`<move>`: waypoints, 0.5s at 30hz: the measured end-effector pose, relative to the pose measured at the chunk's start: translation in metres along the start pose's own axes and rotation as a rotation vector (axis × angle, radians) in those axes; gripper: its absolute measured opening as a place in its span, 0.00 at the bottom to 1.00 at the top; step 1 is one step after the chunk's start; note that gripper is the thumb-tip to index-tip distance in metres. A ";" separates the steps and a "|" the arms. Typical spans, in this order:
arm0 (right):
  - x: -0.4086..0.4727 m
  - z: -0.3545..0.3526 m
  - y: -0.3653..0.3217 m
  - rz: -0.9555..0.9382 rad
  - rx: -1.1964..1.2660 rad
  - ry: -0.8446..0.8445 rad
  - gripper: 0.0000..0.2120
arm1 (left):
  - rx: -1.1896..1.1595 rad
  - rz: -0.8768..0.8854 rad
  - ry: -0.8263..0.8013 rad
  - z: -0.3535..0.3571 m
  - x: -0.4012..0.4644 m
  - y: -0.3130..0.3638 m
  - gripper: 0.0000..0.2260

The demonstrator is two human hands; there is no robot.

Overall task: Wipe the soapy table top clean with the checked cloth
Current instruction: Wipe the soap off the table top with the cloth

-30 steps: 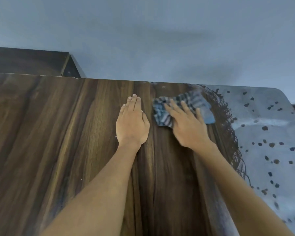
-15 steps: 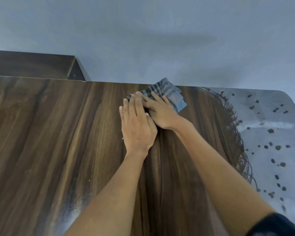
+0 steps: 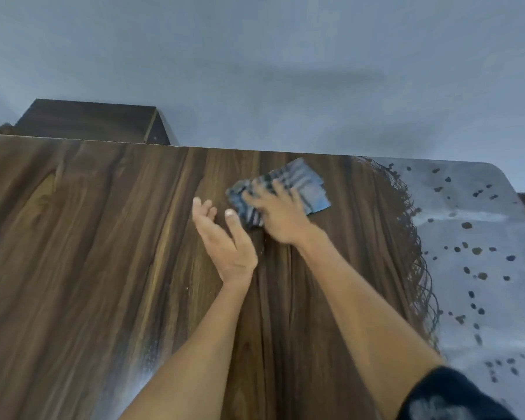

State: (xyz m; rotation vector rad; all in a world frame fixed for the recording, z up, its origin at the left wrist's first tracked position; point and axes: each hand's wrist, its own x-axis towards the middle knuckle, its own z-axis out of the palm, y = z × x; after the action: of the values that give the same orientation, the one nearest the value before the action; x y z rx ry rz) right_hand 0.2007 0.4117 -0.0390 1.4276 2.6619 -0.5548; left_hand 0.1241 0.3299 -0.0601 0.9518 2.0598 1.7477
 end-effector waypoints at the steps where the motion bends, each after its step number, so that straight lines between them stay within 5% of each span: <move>1: -0.014 0.007 -0.010 -0.079 0.007 -0.019 0.28 | -0.027 -0.008 0.032 -0.007 -0.004 -0.001 0.27; 7: -0.123 0.030 -0.011 -0.257 0.037 -0.078 0.28 | 0.103 -0.018 -0.065 -0.042 -0.038 -0.007 0.31; 15: -0.118 0.014 0.032 0.175 0.005 0.009 0.27 | 0.566 0.133 -0.413 -0.070 -0.074 -0.015 0.21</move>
State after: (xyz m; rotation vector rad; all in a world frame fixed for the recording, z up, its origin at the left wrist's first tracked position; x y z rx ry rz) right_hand 0.2920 0.3294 -0.0343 1.6463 2.5102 -0.5398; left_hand 0.1335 0.2281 -0.0729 1.4858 2.2662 0.8981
